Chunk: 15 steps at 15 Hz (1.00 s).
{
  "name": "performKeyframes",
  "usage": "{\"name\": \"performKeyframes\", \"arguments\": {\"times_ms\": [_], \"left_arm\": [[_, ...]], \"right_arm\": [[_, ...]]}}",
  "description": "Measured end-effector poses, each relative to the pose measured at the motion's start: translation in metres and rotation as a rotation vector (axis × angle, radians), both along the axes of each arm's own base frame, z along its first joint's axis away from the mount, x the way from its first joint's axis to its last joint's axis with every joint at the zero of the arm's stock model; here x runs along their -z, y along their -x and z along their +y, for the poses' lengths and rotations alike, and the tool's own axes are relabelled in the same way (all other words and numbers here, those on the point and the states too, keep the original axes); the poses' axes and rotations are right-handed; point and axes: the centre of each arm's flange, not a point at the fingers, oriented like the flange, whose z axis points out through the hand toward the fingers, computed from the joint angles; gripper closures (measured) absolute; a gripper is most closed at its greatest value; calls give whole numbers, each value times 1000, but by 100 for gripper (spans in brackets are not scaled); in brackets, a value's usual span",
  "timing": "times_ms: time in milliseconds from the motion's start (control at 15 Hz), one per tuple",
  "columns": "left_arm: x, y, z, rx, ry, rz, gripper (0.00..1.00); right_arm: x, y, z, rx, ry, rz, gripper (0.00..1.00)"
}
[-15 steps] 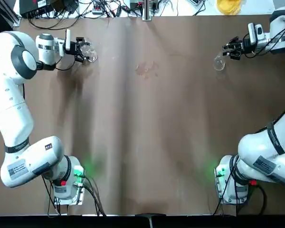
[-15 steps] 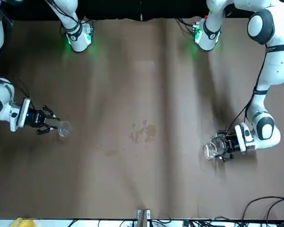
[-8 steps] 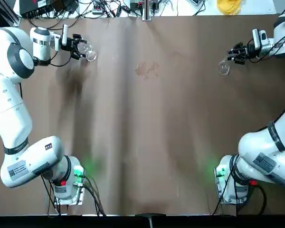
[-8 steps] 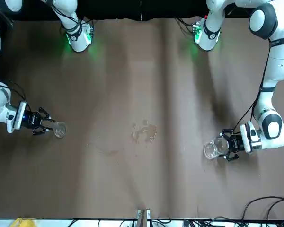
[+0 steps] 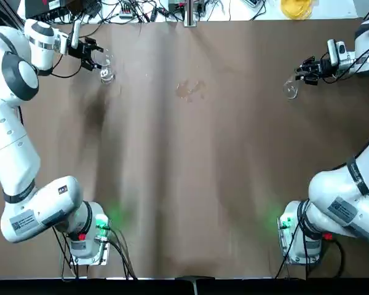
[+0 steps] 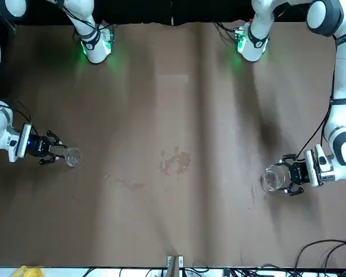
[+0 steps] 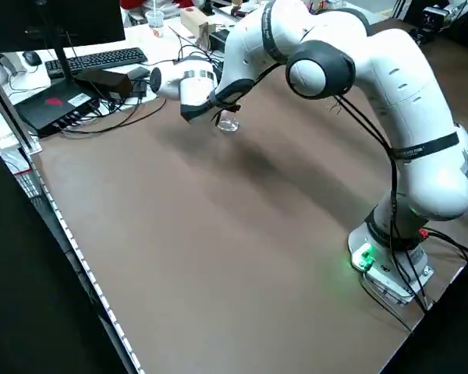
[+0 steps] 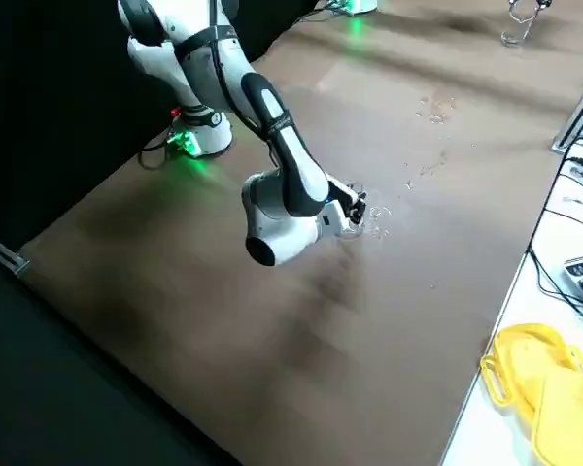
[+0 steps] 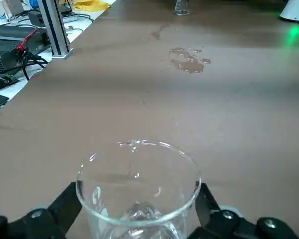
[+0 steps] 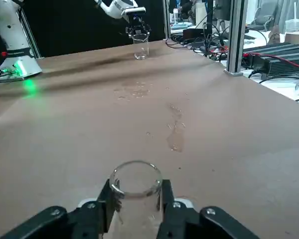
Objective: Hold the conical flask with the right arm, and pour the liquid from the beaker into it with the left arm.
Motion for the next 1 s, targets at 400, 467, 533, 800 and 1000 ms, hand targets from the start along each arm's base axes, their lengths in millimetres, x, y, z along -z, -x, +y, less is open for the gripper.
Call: {"name": "performKeyframes", "arguments": {"times_ms": [400,467,533,800,1000], "left_arm": [[1,0,0,1,0,1,0],[2,1,1,-1,0,4,0],[3,3,4,-7,1,7,0],[21,16,27,-39,27,42,0],[35,24,40,-58,61,65,0]], "right_arm": [[-4,0,-11,14,8,-9,5],[-5,1,-17,23,11,-13,0],[-7,2,-24,33,14,-17,0],[-18,4,-55,79,31,-43,0],[-36,-7,-67,116,50,18,0]]}}
